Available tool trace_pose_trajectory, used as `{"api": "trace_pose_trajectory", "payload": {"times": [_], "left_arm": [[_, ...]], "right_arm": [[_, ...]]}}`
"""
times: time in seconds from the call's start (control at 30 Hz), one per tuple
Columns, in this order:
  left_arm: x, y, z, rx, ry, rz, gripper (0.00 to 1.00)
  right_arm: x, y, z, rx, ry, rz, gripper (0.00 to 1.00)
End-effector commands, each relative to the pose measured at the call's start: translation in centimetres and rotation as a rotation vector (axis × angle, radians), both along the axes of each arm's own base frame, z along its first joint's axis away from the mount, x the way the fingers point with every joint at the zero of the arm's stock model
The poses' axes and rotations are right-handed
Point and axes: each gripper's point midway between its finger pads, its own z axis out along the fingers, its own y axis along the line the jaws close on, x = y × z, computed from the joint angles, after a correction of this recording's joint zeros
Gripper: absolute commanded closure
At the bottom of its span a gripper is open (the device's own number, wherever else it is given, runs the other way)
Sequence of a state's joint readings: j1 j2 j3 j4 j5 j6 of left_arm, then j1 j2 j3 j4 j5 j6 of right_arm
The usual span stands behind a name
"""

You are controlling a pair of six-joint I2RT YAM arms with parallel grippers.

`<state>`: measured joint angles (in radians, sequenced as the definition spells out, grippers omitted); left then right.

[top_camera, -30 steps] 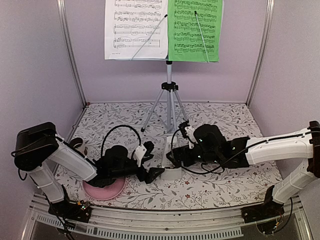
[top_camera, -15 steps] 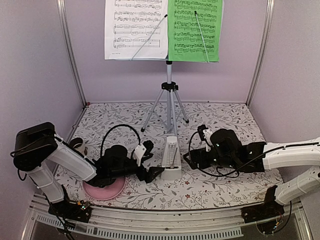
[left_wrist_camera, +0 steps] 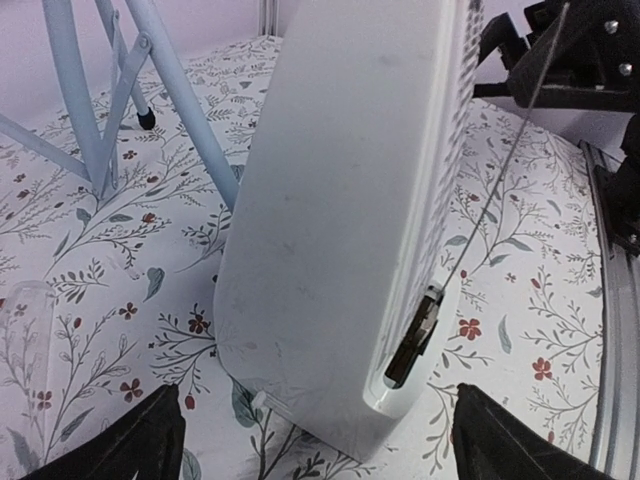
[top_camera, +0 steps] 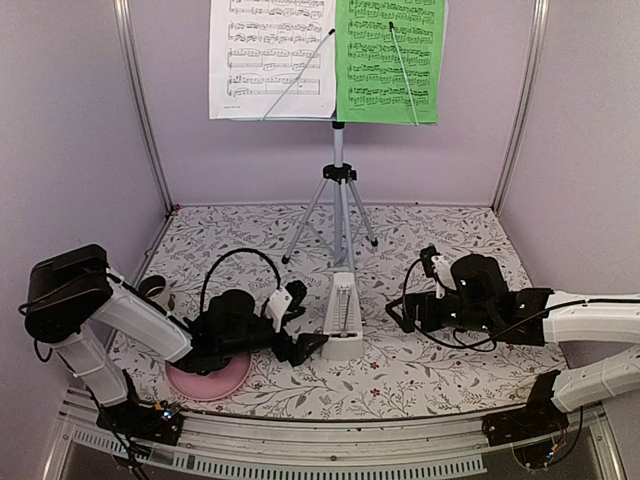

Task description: Set up the instrument practice props

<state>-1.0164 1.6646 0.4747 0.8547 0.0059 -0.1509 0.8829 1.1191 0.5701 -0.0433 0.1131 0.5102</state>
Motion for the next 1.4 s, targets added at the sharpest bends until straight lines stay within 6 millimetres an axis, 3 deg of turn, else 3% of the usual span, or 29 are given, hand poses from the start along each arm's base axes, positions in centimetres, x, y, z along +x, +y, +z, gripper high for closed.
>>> {"api": "trace_pose_trajectory", "payload": {"times": [0.0,0.23,0.5,0.8,1.17,1.37], "left_arm": [[0.1,-0.6,1.2,-0.024,-0.023,-0.002,0.07],[0.1,-0.6,1.2,-0.027,-0.024,-0.004,0.07],[0.1,-0.4,1.2,-0.022,-0.026,0.004,0.07],[0.0,-0.2,1.0,-0.01,-0.027,0.004,0.07],[0.1,-0.3,1.1,0.003,-0.031,-0.001,0.07],[0.7,0.5,1.3,0.009,-0.039,0.015,0.07]], "right_arm": [[-1.6,4.6,3.2,0.076,-0.07,0.151,0.01],[-2.3,9.4,5.0,0.08,-0.102,0.239,0.01],[-0.2,11.2,5.3,-0.004,-0.118,0.202,0.01],[0.5,8.2,3.7,-0.081,-0.099,0.092,0.07],[1.6,2.5,1.7,-0.128,-0.053,-0.016,0.1],[3.4,-2.2,-0.8,-0.142,-0.004,-0.085,0.1]]}}
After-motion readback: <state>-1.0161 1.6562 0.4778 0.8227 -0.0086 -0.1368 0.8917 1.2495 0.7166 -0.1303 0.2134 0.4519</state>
